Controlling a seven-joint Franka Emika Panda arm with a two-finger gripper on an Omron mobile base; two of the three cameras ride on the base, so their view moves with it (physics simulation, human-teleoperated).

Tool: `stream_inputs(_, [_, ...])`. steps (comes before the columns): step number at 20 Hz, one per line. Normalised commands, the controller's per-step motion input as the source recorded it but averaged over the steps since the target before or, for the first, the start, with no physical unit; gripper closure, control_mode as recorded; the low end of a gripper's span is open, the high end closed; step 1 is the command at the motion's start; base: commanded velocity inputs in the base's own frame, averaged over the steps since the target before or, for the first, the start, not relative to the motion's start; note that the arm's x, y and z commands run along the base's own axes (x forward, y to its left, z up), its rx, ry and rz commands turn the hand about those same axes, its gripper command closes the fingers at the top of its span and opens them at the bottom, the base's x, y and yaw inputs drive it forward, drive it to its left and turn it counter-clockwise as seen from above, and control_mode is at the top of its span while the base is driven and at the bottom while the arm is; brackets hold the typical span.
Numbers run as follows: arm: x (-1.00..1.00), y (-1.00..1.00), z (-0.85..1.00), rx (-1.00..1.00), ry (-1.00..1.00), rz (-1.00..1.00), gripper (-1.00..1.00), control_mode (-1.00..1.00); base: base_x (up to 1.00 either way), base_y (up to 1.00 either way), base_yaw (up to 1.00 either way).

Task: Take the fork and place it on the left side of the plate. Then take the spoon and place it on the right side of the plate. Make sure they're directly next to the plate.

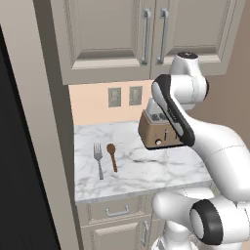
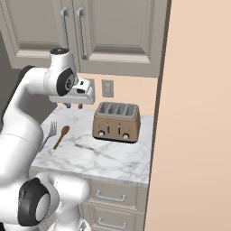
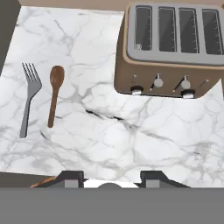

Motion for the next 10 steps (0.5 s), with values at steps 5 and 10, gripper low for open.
stream_inputs(5, [-0.39,0.28,-0.31,-0.03,0.00,0.00,-1.00,-1.00,0.00,0.00,0.00])
stream_inputs(10, [-0.30,0.97,-0.74,-0.05,0.02,0.00,-1.00,-1.00,0.00,0.00,0.00])
